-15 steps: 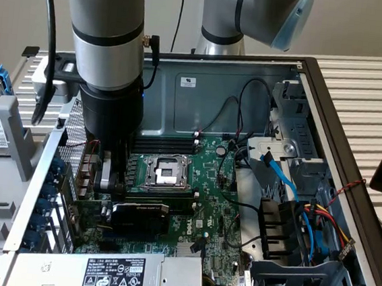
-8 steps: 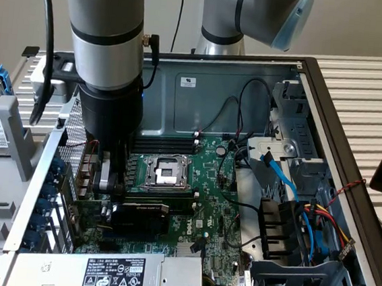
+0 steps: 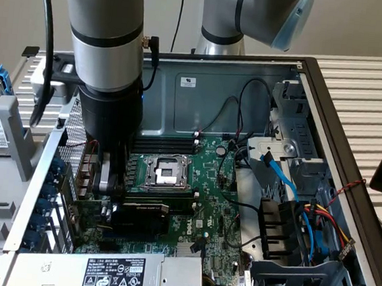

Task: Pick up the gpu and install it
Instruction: 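Press down on the gpu until it lock into place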

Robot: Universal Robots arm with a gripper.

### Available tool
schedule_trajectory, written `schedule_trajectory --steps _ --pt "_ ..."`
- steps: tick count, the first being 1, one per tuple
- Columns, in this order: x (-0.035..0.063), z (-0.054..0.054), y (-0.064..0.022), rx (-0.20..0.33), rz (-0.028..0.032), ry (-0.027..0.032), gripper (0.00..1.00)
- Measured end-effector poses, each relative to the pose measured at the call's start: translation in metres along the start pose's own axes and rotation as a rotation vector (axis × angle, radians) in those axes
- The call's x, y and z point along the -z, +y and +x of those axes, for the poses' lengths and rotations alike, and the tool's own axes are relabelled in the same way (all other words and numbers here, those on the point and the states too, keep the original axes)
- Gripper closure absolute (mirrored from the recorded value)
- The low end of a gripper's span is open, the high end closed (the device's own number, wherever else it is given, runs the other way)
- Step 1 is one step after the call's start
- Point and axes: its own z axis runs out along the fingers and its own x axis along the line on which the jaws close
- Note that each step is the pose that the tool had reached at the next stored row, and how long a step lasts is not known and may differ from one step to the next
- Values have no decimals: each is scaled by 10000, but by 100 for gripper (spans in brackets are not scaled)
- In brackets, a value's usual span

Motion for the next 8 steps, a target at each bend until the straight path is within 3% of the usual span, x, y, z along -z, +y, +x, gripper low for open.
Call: schedule_trajectory --steps 8 --pt "-20 5 -1 -39 1 -2 89"
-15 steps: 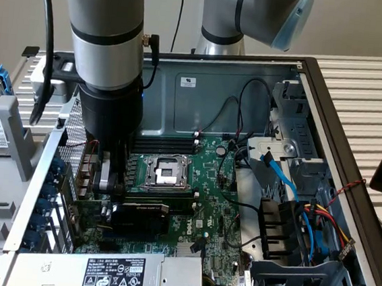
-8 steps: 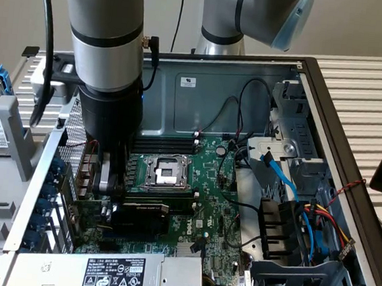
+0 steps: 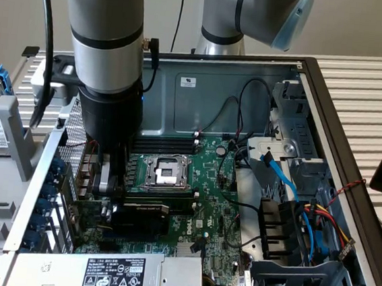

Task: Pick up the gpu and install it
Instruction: 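Press down on the gpu until it lock into place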

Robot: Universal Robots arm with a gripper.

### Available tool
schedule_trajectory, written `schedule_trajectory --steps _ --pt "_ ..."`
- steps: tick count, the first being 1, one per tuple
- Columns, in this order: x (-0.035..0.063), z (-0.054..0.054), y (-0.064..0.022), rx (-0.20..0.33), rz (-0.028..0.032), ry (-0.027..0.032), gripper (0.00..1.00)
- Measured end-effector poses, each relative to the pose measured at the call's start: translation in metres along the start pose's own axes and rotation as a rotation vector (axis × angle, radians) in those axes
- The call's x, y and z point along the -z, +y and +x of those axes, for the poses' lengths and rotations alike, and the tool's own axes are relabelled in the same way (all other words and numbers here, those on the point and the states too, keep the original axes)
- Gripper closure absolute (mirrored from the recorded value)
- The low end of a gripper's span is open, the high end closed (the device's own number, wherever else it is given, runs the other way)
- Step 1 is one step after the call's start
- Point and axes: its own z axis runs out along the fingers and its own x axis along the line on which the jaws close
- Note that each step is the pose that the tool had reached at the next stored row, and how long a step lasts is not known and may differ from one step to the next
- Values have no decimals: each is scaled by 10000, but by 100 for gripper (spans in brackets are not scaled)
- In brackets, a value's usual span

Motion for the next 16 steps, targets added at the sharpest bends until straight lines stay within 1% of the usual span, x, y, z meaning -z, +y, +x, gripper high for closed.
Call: schedule_trajectory --steps 11,12,16 --pt "5 10 0 -39 -7 -3 89" --pt "31 10 1 -41 -4 -8 89" --pt "214 6 -3 -56 -8 -3 89"
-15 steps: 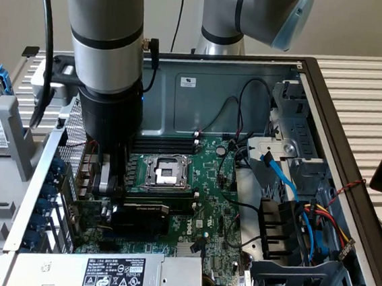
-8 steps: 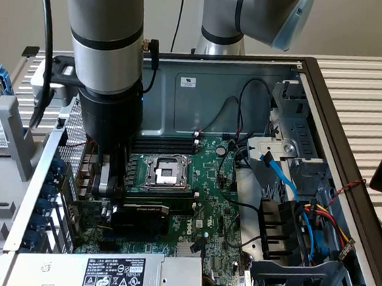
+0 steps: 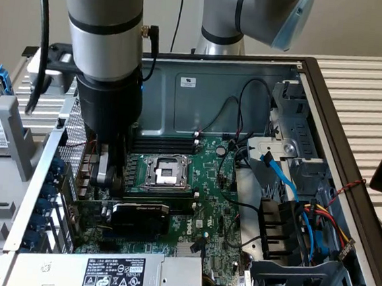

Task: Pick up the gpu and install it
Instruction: 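Press down on the gpu until it lock into place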

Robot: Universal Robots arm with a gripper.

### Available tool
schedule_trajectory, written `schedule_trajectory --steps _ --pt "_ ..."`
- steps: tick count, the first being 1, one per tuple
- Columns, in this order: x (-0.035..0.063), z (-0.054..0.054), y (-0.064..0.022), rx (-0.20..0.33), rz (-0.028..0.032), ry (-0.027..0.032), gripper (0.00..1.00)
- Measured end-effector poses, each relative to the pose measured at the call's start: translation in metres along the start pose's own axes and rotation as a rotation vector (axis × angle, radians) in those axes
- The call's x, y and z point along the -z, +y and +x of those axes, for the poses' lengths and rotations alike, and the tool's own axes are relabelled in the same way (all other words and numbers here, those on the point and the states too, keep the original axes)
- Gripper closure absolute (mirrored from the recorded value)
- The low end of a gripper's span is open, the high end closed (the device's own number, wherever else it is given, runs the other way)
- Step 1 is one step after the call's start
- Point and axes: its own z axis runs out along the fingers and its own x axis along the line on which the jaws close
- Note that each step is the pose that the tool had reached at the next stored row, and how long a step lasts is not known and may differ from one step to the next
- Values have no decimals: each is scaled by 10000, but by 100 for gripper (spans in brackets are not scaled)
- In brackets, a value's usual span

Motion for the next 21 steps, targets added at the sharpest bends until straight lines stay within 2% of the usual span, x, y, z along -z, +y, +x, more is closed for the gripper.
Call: schedule_trajectory --steps 5,9,15,19,21 --pt "118 -10 -71 -5 1 -1 89" --pt "140 -18 -150 -5 -2 0 89" --pt "148 -33 -316 -5 -7 -4 89" --pt "94 -32 -335 -10 -106 2 89" --pt "71 -28 -339 -12 -197 11 89"
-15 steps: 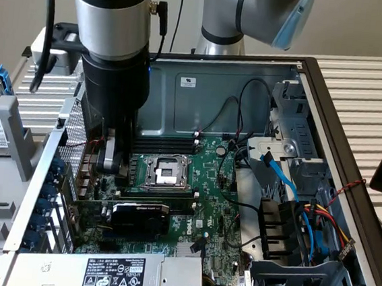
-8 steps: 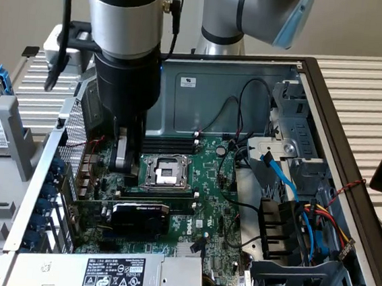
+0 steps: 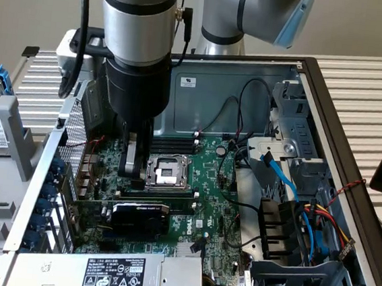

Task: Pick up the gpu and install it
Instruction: 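Press down on the gpu until it lock into place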

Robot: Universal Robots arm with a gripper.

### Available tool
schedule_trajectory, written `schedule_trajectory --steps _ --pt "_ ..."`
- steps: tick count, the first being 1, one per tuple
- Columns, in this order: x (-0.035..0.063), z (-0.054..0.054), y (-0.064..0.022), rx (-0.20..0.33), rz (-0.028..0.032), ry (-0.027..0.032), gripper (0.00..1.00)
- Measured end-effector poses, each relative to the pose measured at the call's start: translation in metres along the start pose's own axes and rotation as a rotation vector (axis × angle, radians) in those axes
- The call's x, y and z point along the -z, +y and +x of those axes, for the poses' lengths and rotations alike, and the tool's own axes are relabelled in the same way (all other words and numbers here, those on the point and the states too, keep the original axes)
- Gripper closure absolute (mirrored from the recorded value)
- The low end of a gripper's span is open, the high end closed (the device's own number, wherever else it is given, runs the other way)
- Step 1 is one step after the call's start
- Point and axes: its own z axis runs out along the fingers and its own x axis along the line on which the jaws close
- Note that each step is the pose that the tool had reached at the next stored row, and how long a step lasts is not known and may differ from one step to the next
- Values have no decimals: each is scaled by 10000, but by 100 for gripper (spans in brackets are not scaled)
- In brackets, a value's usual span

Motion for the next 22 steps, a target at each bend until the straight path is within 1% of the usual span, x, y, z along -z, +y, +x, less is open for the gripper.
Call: schedule_trajectory --steps 1,2,3,4,8,9,11,16,20,22 --pt "-8 3 -3 -2 -64 6 89" --pt "-14 7 -10 -4 -150 13 89" --pt "-22 10 -21 -5 -205 18 89" --pt "-38 12 -40 -5 -221 20 89" --pt "-109 15 -56 -7 -221 20 89" --pt "-127 16 -55 -6 -211 19 89" --pt "-156 17 -49 -4 -154 14 89" --pt "-238 22 -15 -10 -75 5 89" --pt "-269 24 -12 -10 -62 11 89" --pt "-260 23 -8 -20 -68 0 89"
